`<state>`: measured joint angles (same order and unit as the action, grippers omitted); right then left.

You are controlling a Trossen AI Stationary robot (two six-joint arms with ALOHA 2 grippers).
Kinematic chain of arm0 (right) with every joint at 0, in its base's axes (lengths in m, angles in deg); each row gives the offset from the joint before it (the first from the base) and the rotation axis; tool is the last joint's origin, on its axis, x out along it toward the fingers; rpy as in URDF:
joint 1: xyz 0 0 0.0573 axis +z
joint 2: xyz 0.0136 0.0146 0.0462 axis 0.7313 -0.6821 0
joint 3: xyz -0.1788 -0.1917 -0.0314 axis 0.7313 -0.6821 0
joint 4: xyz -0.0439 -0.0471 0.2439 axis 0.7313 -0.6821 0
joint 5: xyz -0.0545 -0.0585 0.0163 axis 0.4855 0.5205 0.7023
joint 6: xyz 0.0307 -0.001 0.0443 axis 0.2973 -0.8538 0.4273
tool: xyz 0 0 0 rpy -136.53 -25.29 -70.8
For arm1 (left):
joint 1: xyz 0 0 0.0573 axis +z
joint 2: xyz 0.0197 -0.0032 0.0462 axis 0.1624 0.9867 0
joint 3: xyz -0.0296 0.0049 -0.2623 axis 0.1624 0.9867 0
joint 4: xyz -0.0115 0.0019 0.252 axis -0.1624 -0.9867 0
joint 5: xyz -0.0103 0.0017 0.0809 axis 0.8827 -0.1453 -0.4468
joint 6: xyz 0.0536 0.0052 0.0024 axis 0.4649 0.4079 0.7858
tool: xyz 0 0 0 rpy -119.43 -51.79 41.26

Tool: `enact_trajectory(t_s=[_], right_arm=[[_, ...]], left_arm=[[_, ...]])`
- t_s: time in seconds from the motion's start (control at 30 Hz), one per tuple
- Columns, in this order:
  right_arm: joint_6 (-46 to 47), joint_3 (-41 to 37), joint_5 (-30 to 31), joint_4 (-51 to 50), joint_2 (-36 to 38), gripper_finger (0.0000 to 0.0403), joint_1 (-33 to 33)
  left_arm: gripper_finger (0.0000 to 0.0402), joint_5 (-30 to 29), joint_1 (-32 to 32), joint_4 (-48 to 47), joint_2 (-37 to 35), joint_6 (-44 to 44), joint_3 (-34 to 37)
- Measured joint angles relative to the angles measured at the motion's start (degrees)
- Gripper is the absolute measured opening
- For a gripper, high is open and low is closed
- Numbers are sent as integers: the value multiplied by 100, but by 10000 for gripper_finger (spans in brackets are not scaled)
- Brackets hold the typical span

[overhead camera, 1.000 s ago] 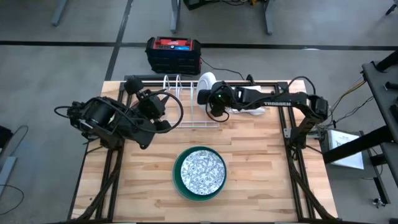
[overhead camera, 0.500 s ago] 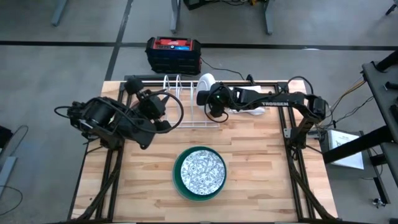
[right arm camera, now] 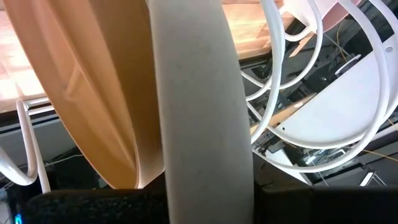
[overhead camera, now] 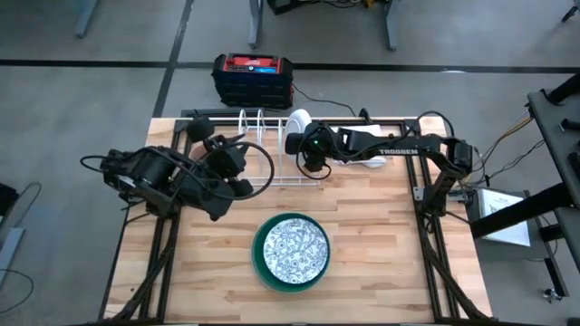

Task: Sort dishes
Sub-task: Put the white plate into the dishwasher rack

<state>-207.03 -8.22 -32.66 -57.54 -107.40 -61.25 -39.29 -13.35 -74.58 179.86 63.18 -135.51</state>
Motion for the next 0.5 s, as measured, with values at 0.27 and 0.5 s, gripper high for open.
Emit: enact_trajectory(t_s=[0.27, 0.5], right_arm=[[534, -17, -271, 157, -28, 72, -2], [531, -18, -269, 203, -28, 69, -7]], left_arm=[[89, 3, 0, 2, 0, -46, 134], [89, 1, -9, 1, 0, -52, 134]])
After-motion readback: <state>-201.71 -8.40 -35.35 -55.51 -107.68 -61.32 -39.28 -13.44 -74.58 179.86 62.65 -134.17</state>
